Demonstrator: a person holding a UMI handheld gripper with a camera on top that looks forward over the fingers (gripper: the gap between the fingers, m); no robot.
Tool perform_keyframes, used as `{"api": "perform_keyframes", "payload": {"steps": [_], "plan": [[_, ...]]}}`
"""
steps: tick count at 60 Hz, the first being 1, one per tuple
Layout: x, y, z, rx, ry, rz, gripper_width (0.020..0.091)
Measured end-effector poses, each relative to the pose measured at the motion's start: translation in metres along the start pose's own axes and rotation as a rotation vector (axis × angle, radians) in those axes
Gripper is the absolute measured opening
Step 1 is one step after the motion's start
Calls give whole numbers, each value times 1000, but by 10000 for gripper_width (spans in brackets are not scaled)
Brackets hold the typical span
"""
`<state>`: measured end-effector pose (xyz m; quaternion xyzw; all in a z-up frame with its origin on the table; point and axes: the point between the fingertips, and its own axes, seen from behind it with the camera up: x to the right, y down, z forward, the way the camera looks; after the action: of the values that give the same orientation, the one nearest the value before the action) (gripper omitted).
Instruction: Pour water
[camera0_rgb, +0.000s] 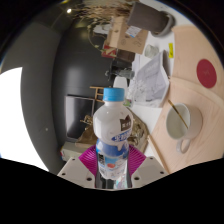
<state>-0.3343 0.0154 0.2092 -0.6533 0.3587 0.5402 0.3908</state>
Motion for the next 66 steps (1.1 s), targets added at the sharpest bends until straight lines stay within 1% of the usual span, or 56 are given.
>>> {"api": "perform_keyframes", "payload": {"steps": [4, 10, 11, 13, 18, 22, 29, 34, 43, 52, 54, 56, 62, 64, 65, 66], "plan": [[-17, -20, -7, 29, 19, -259, 355], [-42, -63, -27, 107, 39, -610, 357], [-48, -72, -40, 118, 32, -656, 358], [-50, -88, -40, 141, 53, -750, 358], [-39, -125, -59, 191, 125, -974, 356], [-15, -156, -66, 211, 211, -1121, 356], [44, -194, -76, 207, 369, -1291, 356], [93, -211, -84, 174, 461, -1334, 358], [151, -221, -88, 129, 538, -1328, 360], [185, -223, -93, 103, 577, -1293, 363], [195, -222, -95, 89, 592, -1277, 376], [191, -222, -96, 115, 574, -1282, 394], [193, -221, -98, 109, 585, -1283, 498], [197, -220, -100, 92, 605, -1274, 523], [199, -219, -102, 79, 619, -1263, 558], [200, -218, -104, 70, 628, -1253, 612]]}}
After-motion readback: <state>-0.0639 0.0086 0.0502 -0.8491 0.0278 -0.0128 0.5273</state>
